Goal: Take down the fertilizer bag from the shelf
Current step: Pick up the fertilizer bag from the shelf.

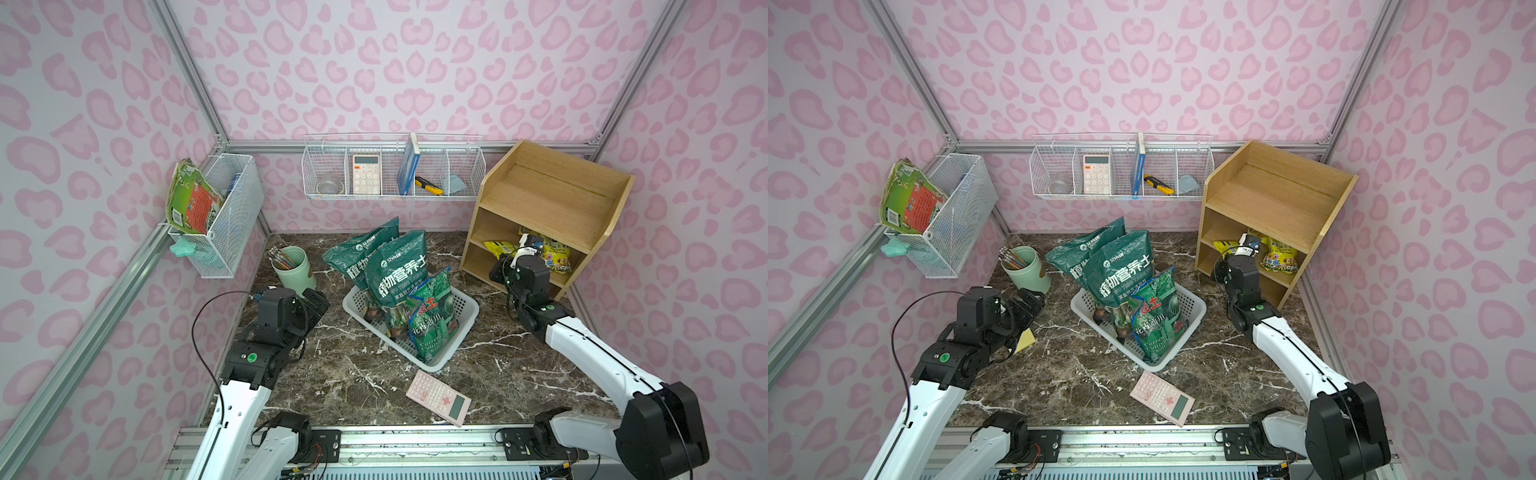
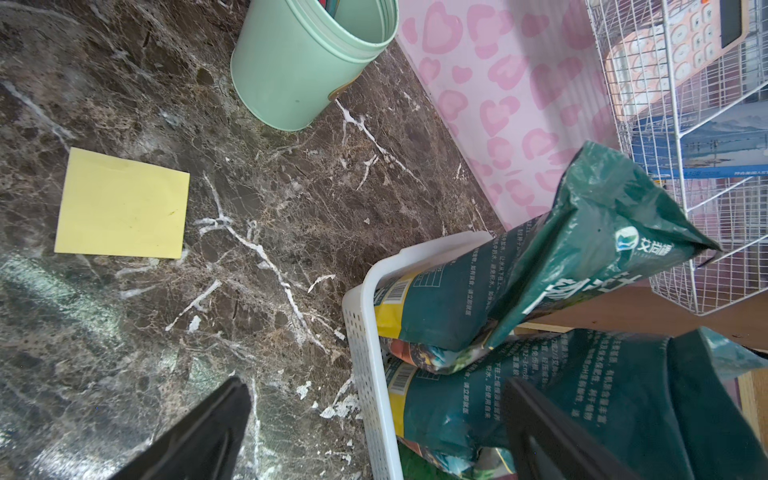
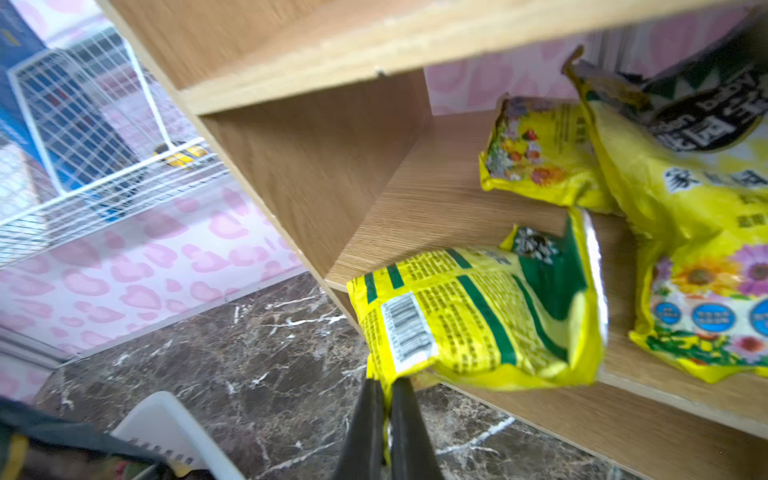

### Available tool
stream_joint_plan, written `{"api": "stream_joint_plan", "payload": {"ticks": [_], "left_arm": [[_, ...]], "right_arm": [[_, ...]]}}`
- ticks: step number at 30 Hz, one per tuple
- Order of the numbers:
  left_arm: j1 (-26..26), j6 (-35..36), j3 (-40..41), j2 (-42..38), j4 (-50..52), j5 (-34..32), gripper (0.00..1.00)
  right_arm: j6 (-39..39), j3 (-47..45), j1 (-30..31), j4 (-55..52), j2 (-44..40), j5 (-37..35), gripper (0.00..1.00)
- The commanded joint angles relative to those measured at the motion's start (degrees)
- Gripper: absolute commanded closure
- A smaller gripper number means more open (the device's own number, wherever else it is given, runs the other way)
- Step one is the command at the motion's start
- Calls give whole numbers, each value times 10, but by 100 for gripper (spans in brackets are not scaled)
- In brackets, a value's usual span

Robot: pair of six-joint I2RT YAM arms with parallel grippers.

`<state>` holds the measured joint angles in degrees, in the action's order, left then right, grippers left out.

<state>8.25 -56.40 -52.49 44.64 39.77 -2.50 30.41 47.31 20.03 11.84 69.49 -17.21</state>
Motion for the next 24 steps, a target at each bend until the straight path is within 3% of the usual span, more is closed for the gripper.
{"api": "stream_joint_plan", "payload": {"ticks": [1,5,13,24], "left_arm": [[-1,10,-3,-3,-3,-7,1],[-1,11,-3,-7,-3,-8,1],[-1,10,-2,-10,-3,-9,1],[-1,10,-1,-13,-3,-10,1]], "right_arm": [[13,-11,11,26,-36,22,100],[17,-21,15,10,-85,52,100],[0,-54,17,38,-197,189,100],[-4,-87,17,80,-248,357,100]]}}
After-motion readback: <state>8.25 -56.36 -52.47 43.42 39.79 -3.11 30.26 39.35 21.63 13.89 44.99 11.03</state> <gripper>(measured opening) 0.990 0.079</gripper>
